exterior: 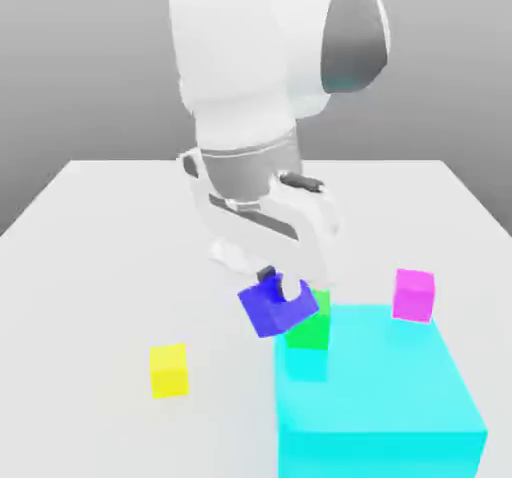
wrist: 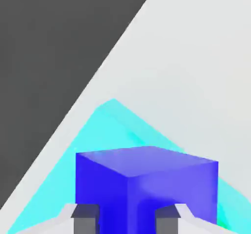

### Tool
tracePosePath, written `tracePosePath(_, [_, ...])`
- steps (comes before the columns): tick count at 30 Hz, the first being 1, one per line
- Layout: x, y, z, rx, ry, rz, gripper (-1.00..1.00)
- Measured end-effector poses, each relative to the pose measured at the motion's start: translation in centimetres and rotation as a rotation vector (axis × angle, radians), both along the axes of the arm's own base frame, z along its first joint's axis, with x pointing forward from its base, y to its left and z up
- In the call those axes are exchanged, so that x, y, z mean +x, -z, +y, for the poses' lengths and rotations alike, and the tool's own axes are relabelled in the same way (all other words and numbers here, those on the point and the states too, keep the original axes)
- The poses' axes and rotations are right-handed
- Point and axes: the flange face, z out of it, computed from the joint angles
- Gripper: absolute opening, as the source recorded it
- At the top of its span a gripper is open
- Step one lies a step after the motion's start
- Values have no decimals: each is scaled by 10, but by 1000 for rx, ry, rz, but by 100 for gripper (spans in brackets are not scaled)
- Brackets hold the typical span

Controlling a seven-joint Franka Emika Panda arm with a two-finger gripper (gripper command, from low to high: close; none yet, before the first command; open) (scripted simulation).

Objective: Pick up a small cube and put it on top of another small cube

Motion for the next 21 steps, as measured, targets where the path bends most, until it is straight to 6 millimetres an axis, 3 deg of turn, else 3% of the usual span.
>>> tracePosePath(8, [-63,-3,41,-133,236,39,-100])
tracePosePath(13, [-68,47,43,-157,269,40,-100])
tracePosePath(14, [-69,58,43,-156,269,40,100])
tracePosePath(21, [-69,60,43,-157,269,41,100])
